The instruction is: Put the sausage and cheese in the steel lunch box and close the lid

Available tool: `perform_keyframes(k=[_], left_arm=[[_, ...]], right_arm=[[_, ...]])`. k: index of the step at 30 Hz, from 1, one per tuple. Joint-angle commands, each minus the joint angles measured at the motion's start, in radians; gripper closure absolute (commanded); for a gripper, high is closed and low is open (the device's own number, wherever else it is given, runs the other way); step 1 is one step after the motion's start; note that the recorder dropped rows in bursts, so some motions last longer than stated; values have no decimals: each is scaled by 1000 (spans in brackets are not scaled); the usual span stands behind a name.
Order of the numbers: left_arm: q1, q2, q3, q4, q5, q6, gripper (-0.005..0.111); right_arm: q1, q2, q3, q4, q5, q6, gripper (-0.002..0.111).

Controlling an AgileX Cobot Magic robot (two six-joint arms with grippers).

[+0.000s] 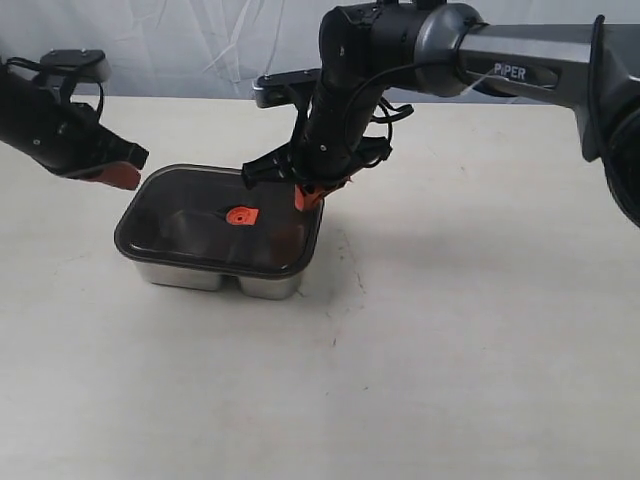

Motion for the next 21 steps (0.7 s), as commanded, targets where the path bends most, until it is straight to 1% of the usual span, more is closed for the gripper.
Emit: perform_keyframes(k=[1,3,6,8,9,10,11,13,16,21], left_arm=[[-2,-78,4,6,-21,3,107],[3,-125,4,32,-33,3,107],[44,-188,4,29,-49,-1,107],[92,-245,4,25,-45,-1,107],[140,-307,6,8,-40,-1,107],[167,-347,11,-12,-40,2,107],[207,-428,29,-54,-42,24,107],[236,-523,55,-74,-60,53,107],[251,-663,108,-57,-114,55,107],[251,-835,191,-48,-91,55,107]], right_arm=[[-2,-56,5,-27,-39,-4,108],[-4,-101,5,-70,-59,30,108],[-26,-164,5,-138,-52,94,108],[-62,-212,5,-138,5,94,108],[-99,-256,5,-138,71,94,108],[-118,-281,7,-138,92,90,108],[-150,-337,34,-138,92,70,108],[-168,-411,91,-138,73,66,109],[-171,-527,232,-138,26,54,109],[-171,-751,519,-125,-111,46,109]])
